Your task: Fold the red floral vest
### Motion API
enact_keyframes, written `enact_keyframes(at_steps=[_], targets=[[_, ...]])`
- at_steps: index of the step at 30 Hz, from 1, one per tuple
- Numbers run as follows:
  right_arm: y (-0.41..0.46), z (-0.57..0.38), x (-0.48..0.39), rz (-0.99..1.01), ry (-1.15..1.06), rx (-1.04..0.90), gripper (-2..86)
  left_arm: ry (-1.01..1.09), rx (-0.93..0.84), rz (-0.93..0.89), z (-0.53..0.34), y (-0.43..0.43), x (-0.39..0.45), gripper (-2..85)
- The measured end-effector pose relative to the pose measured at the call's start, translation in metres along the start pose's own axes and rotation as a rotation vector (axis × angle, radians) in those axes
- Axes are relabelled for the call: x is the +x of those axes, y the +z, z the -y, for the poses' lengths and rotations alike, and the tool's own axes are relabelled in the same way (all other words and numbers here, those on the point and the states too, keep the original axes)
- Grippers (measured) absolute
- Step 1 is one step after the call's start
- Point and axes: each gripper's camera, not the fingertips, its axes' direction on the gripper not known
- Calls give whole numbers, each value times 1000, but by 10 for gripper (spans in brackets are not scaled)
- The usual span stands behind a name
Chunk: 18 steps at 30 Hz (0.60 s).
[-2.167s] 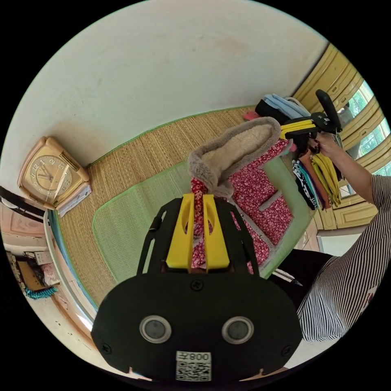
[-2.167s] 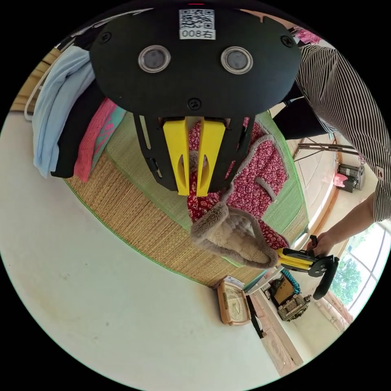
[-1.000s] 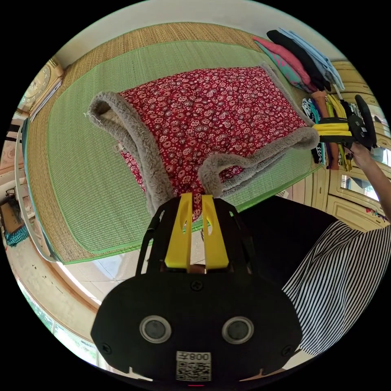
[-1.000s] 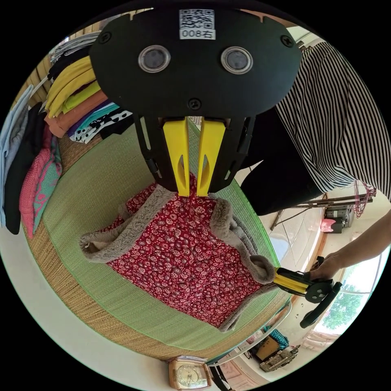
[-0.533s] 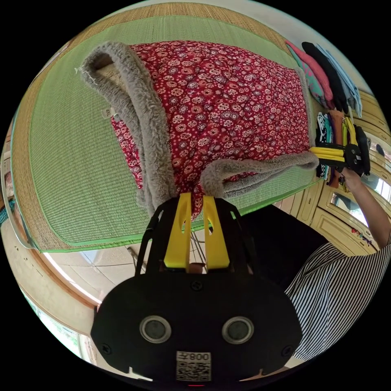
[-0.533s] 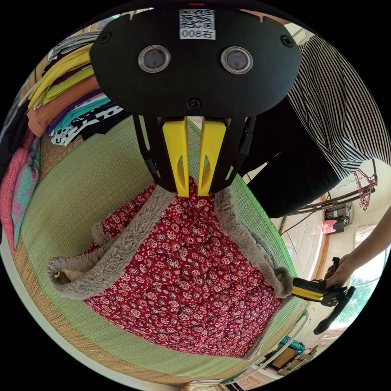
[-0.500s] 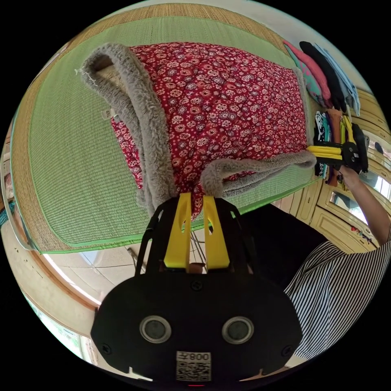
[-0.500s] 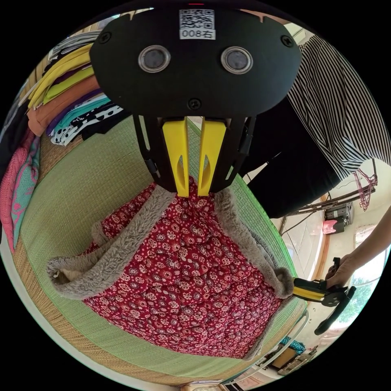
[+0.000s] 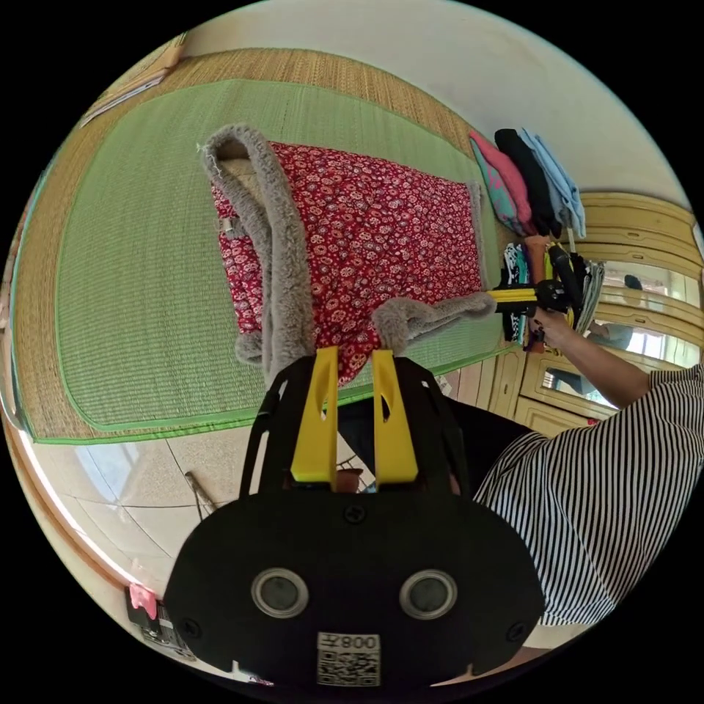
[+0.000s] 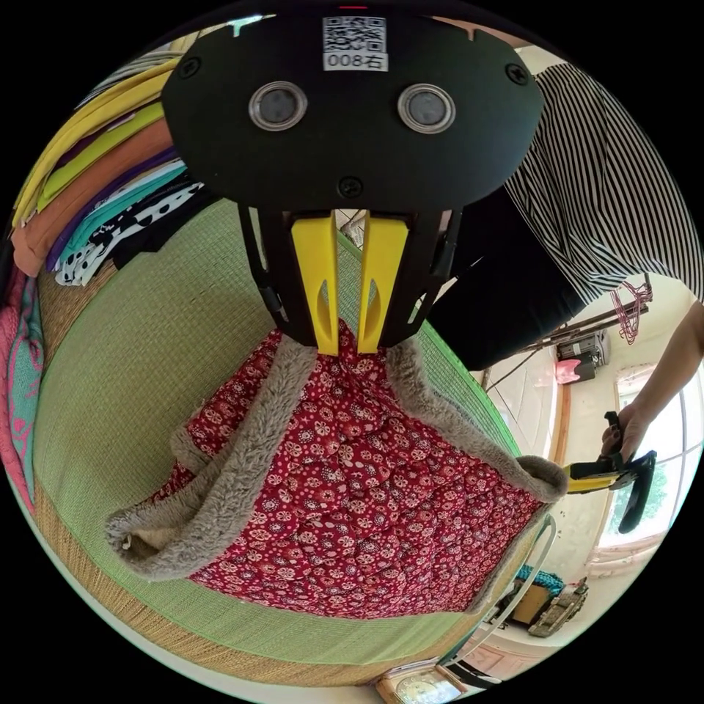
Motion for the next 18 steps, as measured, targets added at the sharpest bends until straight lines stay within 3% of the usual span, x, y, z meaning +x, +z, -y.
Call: enact_keyframes(at_steps=[10,18], targets=[[1,16,32,123,2,17,76,-104,28,-448,7,16,-93,124],[-22,11,54,242,76,92,71,-101,114,-497,8,8,-117,59]])
